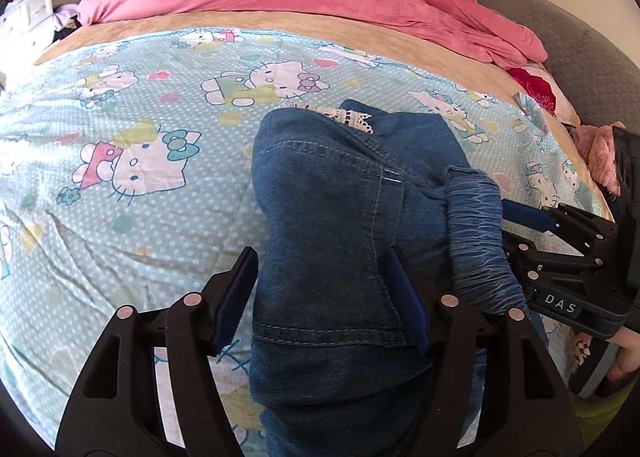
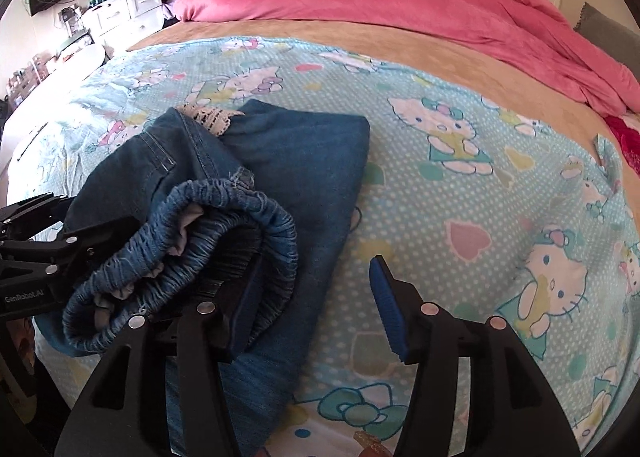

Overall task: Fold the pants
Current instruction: 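Lower the folded bundle onto the sheet and open both tools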

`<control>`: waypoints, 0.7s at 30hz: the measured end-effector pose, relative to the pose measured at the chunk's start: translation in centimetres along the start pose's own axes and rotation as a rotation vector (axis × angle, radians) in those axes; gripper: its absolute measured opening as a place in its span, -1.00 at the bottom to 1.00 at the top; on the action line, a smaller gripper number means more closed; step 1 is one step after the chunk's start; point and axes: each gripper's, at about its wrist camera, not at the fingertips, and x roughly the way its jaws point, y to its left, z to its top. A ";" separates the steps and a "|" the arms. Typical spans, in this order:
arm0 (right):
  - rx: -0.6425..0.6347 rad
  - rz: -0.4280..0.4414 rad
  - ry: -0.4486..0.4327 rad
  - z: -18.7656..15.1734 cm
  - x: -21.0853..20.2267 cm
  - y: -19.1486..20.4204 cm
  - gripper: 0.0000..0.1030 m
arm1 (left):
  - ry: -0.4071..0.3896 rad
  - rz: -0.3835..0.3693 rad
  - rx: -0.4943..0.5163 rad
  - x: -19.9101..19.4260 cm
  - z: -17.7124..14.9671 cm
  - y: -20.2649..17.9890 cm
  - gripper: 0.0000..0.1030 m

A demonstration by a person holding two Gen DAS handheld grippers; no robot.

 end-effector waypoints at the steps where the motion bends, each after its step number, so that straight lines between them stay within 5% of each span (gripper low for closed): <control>1: 0.007 -0.002 -0.001 -0.1 -0.1 -0.2 0.11 | 0.000 -0.002 -0.002 0.0 0.0 0.0 0.14; 10: 0.053 0.007 -0.026 -0.4 -1.9 -0.7 0.40 | -0.008 0.008 -0.009 -1.0 -0.3 0.2 0.33; 16: 0.091 0.040 -0.079 -1.1 -4.1 -1.1 0.42 | -0.019 0.018 -0.023 -1.8 -0.3 0.2 0.59; 17: 0.093 0.043 -0.089 -1.2 -4.4 -1.1 0.50 | -0.024 0.017 -0.027 -2.0 -0.4 0.2 0.65; 18: 0.098 0.043 -0.104 -1.3 -4.9 -1.1 0.84 | -0.032 0.012 -0.032 -2.3 -0.3 0.3 0.67; 21: 0.121 0.045 -0.168 -1.5 -6.8 -1.4 0.88 | -0.063 0.003 -0.050 -3.6 -0.3 0.3 0.78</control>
